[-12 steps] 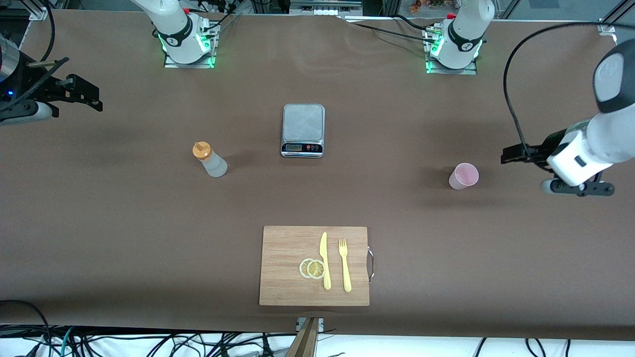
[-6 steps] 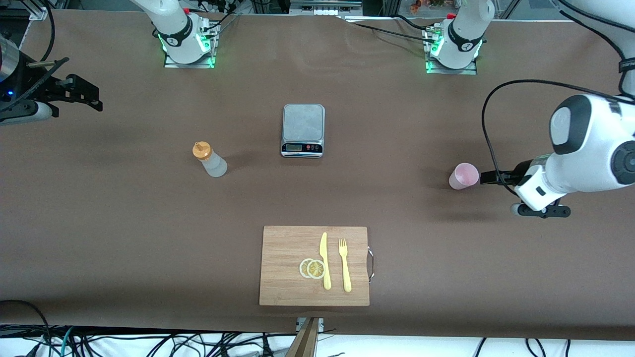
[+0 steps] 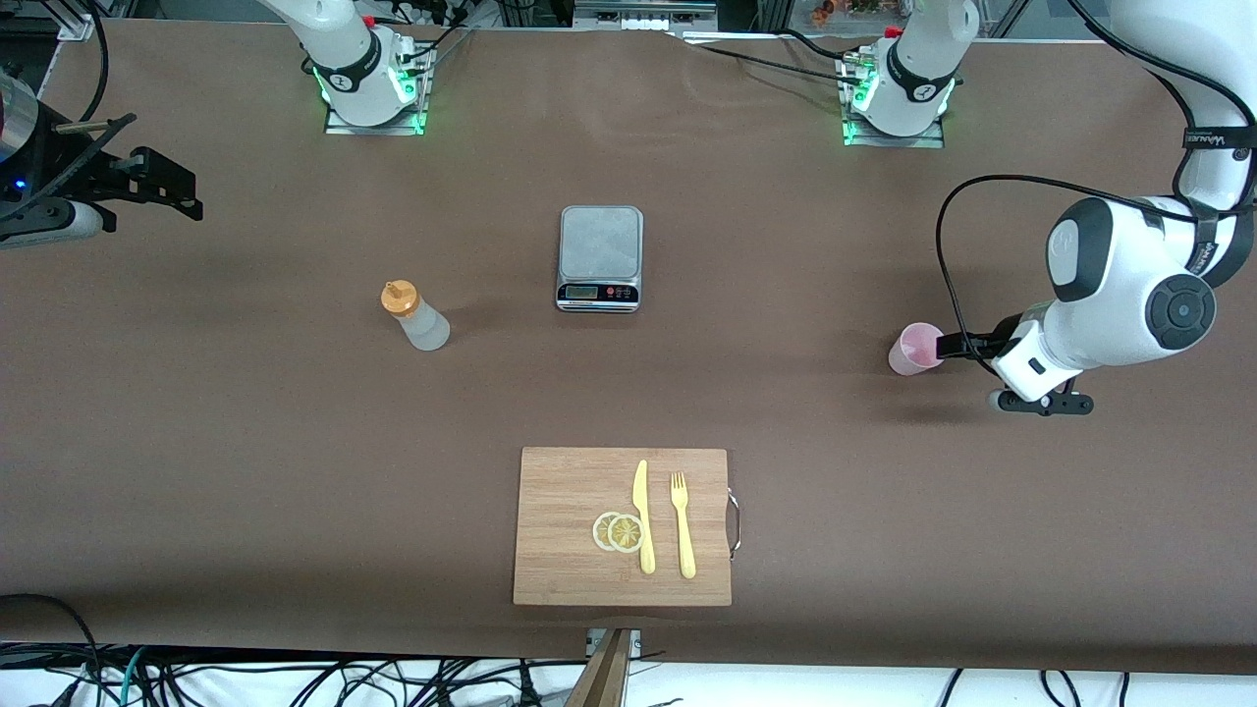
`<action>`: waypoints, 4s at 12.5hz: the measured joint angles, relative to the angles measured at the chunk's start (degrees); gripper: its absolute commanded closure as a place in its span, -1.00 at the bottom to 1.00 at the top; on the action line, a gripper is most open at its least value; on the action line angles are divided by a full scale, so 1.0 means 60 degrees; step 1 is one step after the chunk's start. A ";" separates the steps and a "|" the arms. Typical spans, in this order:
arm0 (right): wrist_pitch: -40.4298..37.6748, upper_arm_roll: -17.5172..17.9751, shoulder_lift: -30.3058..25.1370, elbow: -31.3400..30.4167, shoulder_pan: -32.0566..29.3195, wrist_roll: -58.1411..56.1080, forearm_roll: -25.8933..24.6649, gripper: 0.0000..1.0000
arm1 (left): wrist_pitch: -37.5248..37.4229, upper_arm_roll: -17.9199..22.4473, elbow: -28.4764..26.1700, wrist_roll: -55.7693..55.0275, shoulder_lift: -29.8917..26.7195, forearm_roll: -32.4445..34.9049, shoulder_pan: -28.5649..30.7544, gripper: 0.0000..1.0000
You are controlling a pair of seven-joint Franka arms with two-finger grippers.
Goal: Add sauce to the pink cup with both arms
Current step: 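Move the left gripper to the pink cup and grasp it, then carry the pink cup with the left gripper onto the scale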
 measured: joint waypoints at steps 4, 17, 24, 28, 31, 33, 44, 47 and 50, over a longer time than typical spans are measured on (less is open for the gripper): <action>0.0000 0.0000 0.0000 0.0000 0.0000 0.0000 -0.0001 -1.00 | 0.1714 0.0007 -0.1372 0.0039 -0.0196 0.0000 -0.0020 -1.00; 0.0000 0.0000 0.0000 0.0000 0.0000 0.0000 -0.0001 -1.00 | 0.3189 0.0069 -0.2513 0.0418 -0.0213 0.0002 -0.0064 -0.53; 0.0000 0.0000 0.0000 0.0000 0.0000 0.0000 -0.0001 -1.00 | 0.3317 0.0123 -0.2580 0.0440 -0.0171 0.0002 -0.0065 1.00; 0.0000 0.0000 0.0000 0.0000 -0.0001 0.0000 -0.0001 -1.00 | 0.3355 0.0117 -0.2493 0.0436 -0.0182 0.0002 -0.0084 1.00; 0.0000 -0.0002 0.0000 0.0000 -0.0003 0.0000 -0.0002 -1.00 | 0.3201 0.0107 -0.2051 0.0432 -0.0202 0.0001 -0.0288 1.00; -0.0001 -0.0008 0.0000 0.0000 -0.0010 0.0000 -0.0004 -1.00 | 0.2462 0.0084 -0.1383 0.0302 -0.0231 -0.0052 -0.0761 1.00; -0.0009 -0.0034 0.0000 0.0000 -0.0020 0.0001 -0.0008 -1.00 | 0.1232 -0.0034 0.0122 -0.4209 -0.0238 -0.1325 -0.6303 1.00; -0.0003 -0.0033 0.0000 0.0001 -0.0016 0.0001 -0.0008 -1.00 | 0.1230 -0.0028 0.0583 -0.5321 0.0038 -0.1819 -0.7446 1.00; 0.0012 -0.0028 0.0000 0.0000 -0.0006 0.0001 -0.0008 -1.00 | 0.1243 -0.0017 0.0991 -0.6089 0.0609 -0.1837 -0.8295 1.00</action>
